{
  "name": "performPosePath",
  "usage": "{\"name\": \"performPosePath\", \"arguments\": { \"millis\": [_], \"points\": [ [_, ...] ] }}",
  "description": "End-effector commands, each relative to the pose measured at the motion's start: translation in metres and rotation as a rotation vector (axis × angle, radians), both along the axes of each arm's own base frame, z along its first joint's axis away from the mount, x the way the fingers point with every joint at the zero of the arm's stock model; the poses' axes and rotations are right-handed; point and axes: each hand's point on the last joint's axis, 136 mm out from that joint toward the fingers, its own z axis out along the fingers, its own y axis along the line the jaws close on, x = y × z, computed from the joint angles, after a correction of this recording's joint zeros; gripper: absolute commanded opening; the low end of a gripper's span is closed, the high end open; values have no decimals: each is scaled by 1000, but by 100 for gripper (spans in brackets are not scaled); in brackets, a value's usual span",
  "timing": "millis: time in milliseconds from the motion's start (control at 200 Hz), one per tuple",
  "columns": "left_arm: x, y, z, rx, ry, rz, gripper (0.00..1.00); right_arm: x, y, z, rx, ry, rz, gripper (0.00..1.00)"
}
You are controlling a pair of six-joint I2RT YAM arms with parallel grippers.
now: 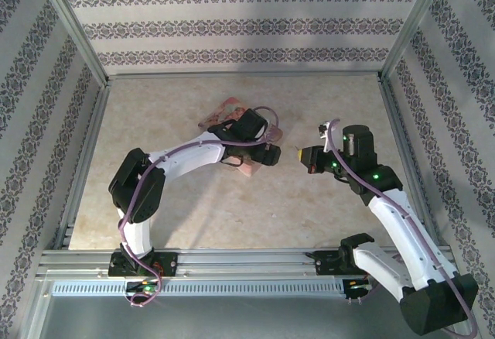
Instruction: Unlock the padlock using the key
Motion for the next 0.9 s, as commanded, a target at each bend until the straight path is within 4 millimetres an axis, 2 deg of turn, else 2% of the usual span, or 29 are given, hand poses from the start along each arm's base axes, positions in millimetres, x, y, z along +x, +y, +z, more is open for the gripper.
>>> {"name": "performPosePath", "arguments": {
  "millis": [0, 270, 495, 660, 830, 895],
  "points": [
    [-14, -26, -20, -46, 90, -32, 99, -7, -6, -1, 35, 22, -4, 0],
    [6, -56, -15, -82, 73, -79, 99, -10, -17, -2, 51, 28, -43, 0],
    [11, -60, 16, -103, 6, -105, 99, -11, -18, -3, 53, 31, -46, 0],
    [7, -44, 55, -125, -100, -103, 99, -9, -13, 0, 76, 31, -24, 0],
    [2, -10, 93, -182, -225, -58, 99, -6, -8, 0, 110, 39, -8, 0],
    [-2, 8, 102, -208, -265, -32, 99, -4, -4, -2, 119, 45, 0, 0]
  ]
}}
